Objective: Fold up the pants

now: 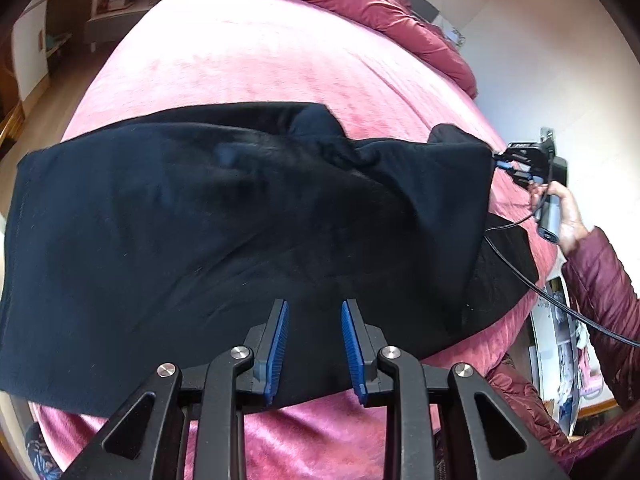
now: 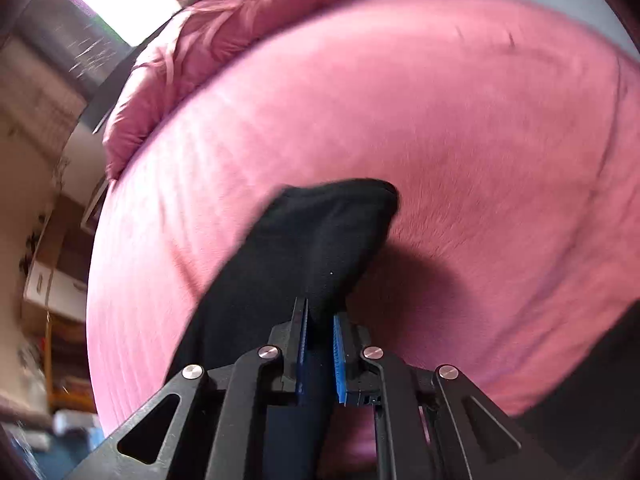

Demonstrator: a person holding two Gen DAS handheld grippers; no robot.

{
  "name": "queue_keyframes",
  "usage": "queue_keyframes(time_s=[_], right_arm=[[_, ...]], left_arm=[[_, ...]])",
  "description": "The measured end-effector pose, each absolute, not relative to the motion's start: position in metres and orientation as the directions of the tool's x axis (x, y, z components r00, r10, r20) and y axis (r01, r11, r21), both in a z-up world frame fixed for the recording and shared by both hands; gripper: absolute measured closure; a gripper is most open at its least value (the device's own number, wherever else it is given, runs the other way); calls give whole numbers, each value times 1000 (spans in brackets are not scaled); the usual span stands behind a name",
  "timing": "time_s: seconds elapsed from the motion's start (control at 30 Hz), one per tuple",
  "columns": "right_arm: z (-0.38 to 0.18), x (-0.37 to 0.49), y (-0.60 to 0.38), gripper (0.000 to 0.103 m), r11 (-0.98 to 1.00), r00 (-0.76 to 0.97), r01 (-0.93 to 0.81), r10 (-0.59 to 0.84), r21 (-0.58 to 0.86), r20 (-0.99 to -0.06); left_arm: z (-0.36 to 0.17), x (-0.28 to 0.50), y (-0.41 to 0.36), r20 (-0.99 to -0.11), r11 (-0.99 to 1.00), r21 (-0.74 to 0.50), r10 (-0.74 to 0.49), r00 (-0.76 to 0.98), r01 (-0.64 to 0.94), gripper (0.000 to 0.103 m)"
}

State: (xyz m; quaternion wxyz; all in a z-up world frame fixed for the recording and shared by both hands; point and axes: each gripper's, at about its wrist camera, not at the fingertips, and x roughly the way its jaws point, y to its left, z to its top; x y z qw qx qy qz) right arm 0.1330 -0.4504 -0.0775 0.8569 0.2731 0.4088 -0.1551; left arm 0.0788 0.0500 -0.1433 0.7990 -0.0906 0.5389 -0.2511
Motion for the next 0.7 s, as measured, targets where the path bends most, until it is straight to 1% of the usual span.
queue_keyframes(time_s=[0.1,0.23,0.33,0.43,0.57,0.63,0.7], right_arm=[[-43,97,-447,92,832,647,469,-96,296,-756],[-4,24,-452,92,822,693,490,-166,289,-702],[1,-31,-463,92,796,688,536,-217,283,-692],[-25,-71,-481,92,735,640,606,-226,303,-734],[-89,-109,-505,92,626,552,708,-200,328,-810],[-117,-126,-513,92,575,543,730,-161,369,-824],[-134,-137,-518,91,542,571,725,-128,425,-811]], left_arm=[[-141,82,43,-806,846,-417,-513,295,333,75],[-137,80,34,-792,825,-423,-538,290,375,75],[-134,75,27,-790,810,-415,-547,277,416,75],[-134,69,17,-798,793,-391,-545,257,467,74],[-139,62,6,-817,779,-370,-532,222,507,73],[-140,60,2,-823,775,-365,-528,211,516,73],[-141,57,0,-830,775,-349,-516,209,527,73]])
